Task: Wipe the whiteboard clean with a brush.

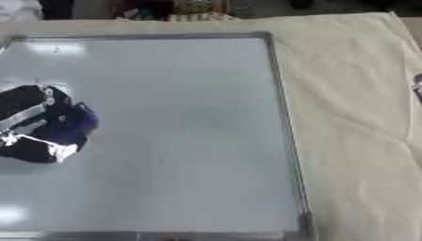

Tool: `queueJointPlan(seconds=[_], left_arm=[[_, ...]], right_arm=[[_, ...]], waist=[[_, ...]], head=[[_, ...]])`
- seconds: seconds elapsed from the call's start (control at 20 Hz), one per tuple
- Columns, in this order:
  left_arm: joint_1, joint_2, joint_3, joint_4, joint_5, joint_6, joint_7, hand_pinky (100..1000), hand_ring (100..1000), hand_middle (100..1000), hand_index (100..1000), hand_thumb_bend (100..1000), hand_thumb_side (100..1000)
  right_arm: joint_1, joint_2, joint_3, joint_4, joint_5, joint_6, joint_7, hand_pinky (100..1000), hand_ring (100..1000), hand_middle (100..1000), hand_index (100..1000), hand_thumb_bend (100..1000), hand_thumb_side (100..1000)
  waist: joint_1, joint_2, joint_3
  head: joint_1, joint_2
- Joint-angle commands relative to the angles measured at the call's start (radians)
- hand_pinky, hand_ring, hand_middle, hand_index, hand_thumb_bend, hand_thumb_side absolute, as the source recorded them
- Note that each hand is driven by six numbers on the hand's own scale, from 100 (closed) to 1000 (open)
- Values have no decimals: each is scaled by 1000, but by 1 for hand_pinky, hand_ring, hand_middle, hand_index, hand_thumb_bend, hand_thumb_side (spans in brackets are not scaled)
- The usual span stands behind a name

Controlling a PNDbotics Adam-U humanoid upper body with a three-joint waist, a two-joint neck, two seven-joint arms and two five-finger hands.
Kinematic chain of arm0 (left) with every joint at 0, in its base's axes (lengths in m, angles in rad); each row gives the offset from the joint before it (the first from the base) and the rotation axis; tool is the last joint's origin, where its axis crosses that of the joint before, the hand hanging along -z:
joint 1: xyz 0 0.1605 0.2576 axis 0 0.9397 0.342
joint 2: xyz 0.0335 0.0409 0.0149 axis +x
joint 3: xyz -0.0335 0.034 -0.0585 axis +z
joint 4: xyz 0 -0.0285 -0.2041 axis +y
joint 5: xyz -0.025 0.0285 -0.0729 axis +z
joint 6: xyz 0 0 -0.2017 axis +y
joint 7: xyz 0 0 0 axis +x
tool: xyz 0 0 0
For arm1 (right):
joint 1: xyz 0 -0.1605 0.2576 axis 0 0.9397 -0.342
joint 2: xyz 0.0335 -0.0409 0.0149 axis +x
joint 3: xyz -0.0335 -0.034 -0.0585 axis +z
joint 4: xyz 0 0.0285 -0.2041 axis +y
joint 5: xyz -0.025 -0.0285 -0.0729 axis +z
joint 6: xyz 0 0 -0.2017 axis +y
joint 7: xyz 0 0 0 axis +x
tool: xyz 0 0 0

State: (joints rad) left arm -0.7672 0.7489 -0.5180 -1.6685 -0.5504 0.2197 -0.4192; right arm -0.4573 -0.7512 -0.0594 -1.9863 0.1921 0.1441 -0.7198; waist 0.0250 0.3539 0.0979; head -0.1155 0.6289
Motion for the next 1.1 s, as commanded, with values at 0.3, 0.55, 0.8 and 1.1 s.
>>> queueJointPlan(seconds=[0.3, 0.55, 0.8, 1.1], left_arm=[[-75, 26, 113, 159, -76, 1, 17, 538, 528, 378, 100, 121, 291], [-120, 7, 169, 278, -121, 4, 44, 543, 541, 384, 100, 122, 300], [-175, -28, 235, 442, -182, 3, 92, 543, 539, 381, 100, 122, 303], [-238, -72, 315, 602, -215, 9, 154, 538, 532, 369, 100, 122, 298]], right_arm=[[-13, -35, -4, -14, 1, -7, 2, 780, 802, 743, 805, 100, 1000], [-16, -40, -4, -14, 2, -9, 1, 781, 802, 743, 806, 100, 1000], [-25, -44, -2, -14, 2, -13, 2, 781, 803, 743, 806, 100, 1000], [-30, -47, -3, -14, 3, -15, 0, 782, 803, 742, 805, 100, 1000]], waist=[[2, -6, -6], [5, 10, -12], [6, 32, -27], [5, 59, -38]], head=[[19, -34], [32, -53], [49, -80], [57, -99]])
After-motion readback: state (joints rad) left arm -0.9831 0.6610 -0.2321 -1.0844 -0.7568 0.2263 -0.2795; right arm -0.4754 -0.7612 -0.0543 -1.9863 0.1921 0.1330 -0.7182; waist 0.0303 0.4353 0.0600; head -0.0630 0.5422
